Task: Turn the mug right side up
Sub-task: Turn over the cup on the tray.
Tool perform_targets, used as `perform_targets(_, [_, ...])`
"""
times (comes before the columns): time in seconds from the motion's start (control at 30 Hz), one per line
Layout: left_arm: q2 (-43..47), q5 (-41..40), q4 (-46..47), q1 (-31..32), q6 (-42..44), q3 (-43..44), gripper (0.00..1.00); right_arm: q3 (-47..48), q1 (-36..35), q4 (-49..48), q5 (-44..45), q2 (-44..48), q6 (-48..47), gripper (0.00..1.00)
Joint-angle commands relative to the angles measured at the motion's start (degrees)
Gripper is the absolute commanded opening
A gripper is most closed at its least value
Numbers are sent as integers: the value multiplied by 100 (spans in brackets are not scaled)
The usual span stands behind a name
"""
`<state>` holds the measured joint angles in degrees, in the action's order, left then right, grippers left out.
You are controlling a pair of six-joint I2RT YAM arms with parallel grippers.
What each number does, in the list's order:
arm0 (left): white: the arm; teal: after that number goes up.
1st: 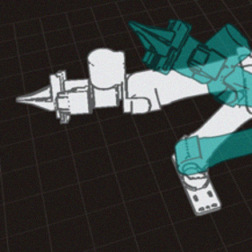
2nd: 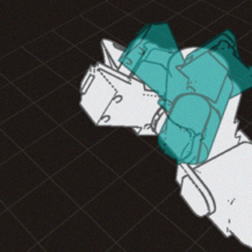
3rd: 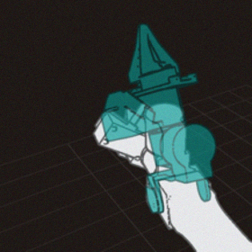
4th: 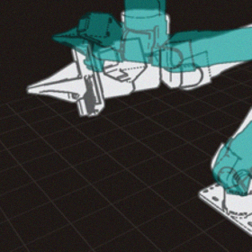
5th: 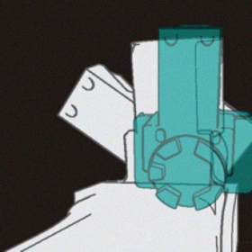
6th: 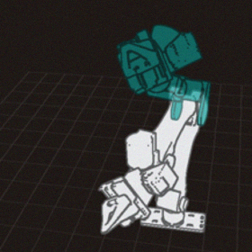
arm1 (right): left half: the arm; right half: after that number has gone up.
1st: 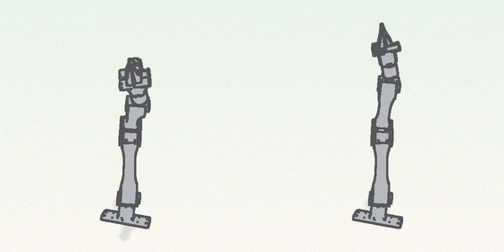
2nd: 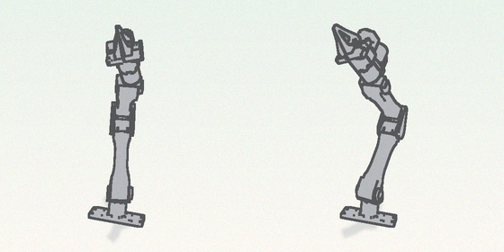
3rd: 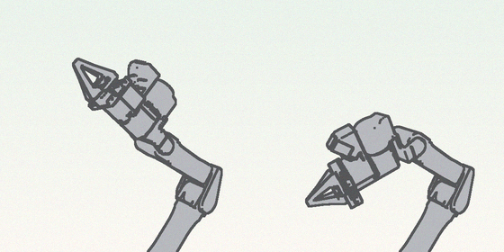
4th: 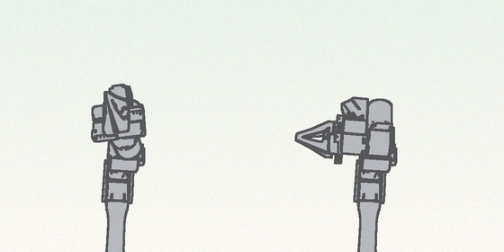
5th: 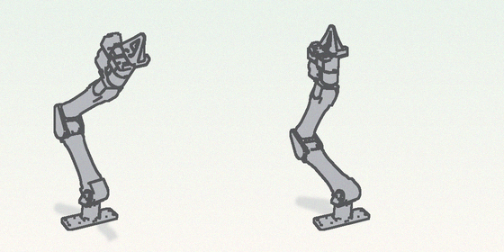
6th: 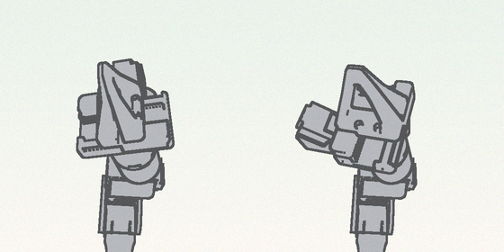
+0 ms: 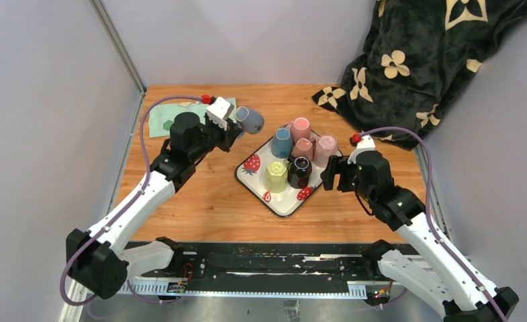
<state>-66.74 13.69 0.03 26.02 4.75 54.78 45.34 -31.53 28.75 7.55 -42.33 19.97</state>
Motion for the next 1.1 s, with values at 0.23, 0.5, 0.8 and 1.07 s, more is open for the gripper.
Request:
perform_targets(0.23, [1258, 807, 2236, 28, -1985, -1072, 0, -459, -46, -1656, -1000, -264, 168, 87])
perform_targets(0.5, [1375, 1235, 3522, 28, -3207, -1525, 0, -445, -53, -3282, -2175, -898, 702, 85])
perform_targets(0.8, [1106, 647, 7044, 34, -5357, -2944, 0, -703, -64, -4958, -3267, -1353, 1436, 82])
perform_targets(1.07, [248, 792, 8823, 34, -6250, -3221, 0, -982, -240, -5916, -3432, -1566, 1851, 78])
